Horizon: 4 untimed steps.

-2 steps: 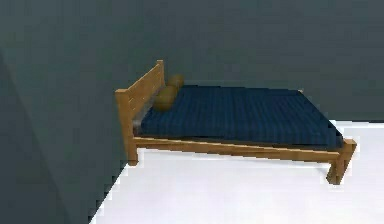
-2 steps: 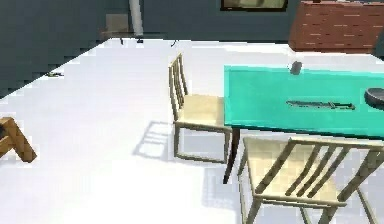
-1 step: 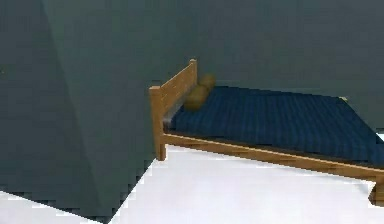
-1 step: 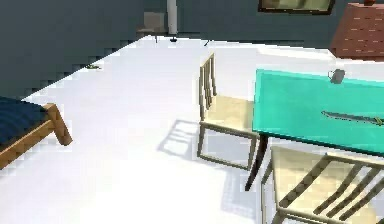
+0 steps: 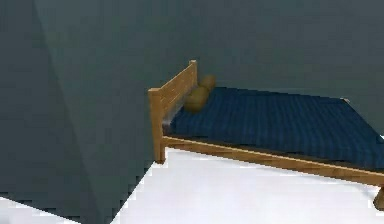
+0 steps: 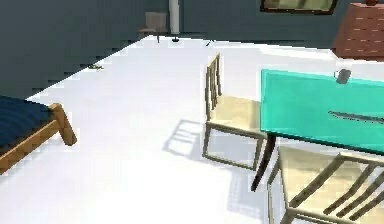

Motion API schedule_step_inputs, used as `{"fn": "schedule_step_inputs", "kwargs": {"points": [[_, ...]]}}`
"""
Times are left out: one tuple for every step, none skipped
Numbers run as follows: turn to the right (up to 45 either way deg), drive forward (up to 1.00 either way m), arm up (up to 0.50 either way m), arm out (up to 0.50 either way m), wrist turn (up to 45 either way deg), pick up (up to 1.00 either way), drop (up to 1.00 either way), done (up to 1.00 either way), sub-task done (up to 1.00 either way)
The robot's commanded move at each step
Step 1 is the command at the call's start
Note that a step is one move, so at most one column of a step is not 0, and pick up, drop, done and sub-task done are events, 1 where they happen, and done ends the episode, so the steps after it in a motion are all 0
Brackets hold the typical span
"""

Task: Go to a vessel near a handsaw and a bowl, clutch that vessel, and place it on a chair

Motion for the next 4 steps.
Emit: {"fn": "schedule_step_inputs", "kwargs": {"points": [[45.0, 0.00, 0.00, 0.00, 0.0, 0.00, 0.00, 0.00, 0.00], [21.0, 0.00, 0.00, 0.00, 0.0, 0.00, 0.00, 0.00, 0.00], [3.0, 0.00, 0.00, 0.00, 0.0, 0.00, 0.00, 0.00, 0.00], [0.0, 1.00, 0.00, 0.00, 0.0, 0.00, 0.00, 0.00, 0.00]]}}
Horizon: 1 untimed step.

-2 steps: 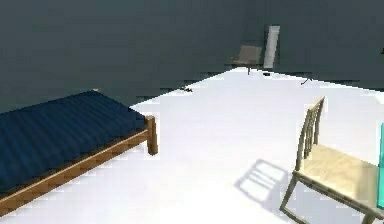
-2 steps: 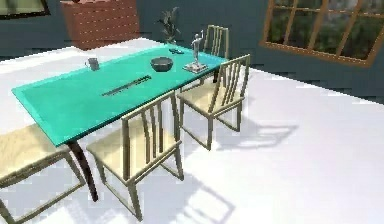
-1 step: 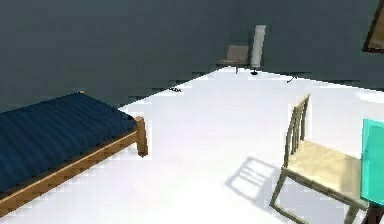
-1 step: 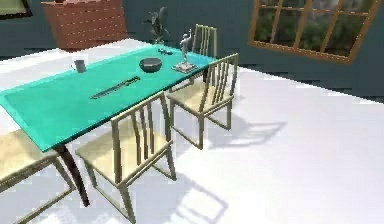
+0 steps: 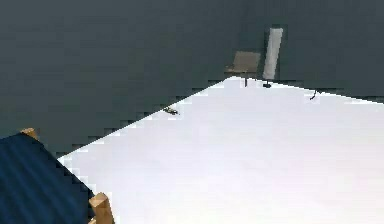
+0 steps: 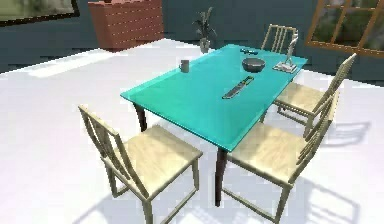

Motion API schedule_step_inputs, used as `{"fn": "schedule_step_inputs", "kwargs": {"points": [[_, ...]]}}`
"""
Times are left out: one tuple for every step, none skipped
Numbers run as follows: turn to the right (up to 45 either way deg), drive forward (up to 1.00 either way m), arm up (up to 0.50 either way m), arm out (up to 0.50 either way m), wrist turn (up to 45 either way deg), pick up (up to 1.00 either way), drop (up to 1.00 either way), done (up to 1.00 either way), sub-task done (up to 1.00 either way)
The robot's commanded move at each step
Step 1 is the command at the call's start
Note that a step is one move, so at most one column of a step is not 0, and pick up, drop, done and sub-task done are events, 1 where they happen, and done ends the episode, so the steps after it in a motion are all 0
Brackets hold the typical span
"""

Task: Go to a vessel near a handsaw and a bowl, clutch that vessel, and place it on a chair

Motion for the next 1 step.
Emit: {"fn": "schedule_step_inputs", "kwargs": {"points": [[0.0, 0.25, 0.00, 0.00, 0.0, 0.00, 0.00, 0.00, 0.00]]}}
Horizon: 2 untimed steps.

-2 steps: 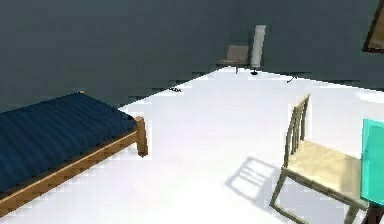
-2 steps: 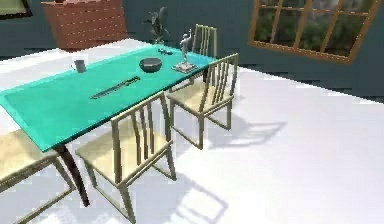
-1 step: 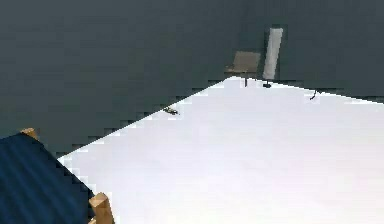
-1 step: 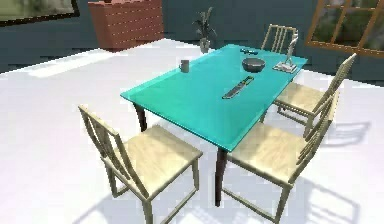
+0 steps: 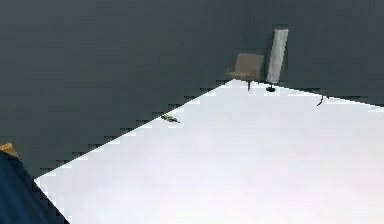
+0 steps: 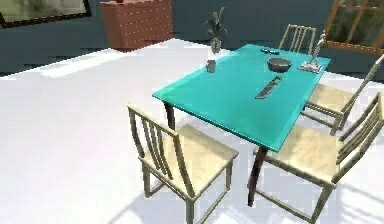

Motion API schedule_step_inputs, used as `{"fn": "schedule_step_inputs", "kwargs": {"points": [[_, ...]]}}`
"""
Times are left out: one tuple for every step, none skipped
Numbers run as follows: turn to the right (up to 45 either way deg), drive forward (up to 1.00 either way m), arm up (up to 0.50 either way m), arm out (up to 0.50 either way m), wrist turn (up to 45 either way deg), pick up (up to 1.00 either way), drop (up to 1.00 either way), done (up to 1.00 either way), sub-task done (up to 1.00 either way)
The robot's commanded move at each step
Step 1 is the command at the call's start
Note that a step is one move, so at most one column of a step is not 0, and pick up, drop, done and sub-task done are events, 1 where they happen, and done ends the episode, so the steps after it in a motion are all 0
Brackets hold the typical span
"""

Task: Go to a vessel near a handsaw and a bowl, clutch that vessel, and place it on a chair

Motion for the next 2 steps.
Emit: {"fn": "schedule_step_inputs", "kwargs": {"points": [[36.0, 0.00, 0.00, 0.00, 0.0, 0.00, 0.00, 0.00, 0.00], [0.0, 1.00, 0.00, 0.00, 0.0, 0.00, 0.00, 0.00, 0.00]]}}
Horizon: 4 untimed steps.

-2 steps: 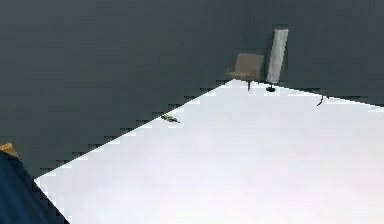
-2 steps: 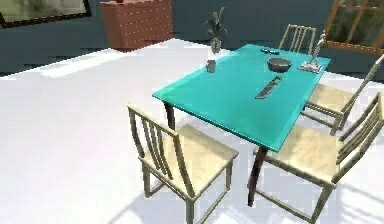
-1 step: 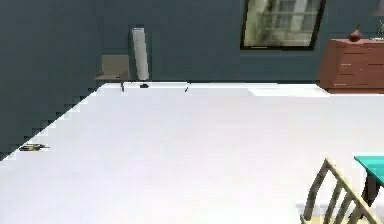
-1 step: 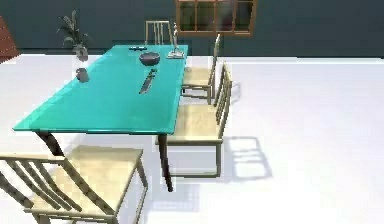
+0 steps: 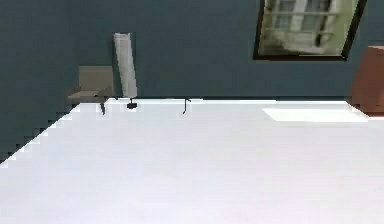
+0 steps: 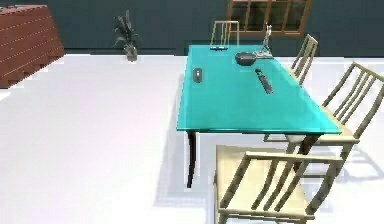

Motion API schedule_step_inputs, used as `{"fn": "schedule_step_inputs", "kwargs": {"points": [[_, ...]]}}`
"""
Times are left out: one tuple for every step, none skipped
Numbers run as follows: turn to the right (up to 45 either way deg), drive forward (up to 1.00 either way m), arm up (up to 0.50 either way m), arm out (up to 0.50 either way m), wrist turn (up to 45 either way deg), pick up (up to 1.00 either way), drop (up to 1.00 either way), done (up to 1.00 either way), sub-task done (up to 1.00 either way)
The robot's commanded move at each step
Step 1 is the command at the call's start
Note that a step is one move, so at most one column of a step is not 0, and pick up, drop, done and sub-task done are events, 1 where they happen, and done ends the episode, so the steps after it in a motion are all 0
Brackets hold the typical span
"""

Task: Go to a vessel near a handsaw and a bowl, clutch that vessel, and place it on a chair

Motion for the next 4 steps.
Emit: {"fn": "schedule_step_inputs", "kwargs": {"points": [[45.0, 0.00, 0.00, 0.00, 0.0, 0.00, 0.00, 0.00, 0.00], [0.0, 0.50, 0.00, 0.00, 0.0, 0.00, 0.00, 0.00, 0.00], [-21.0, 0.00, 0.00, 0.00, 0.0, 0.00, 0.00, 0.00, 0.00], [-3.0, 0.00, 0.00, 0.00, 0.0, 0.00, 0.00, 0.00, 0.00]]}}
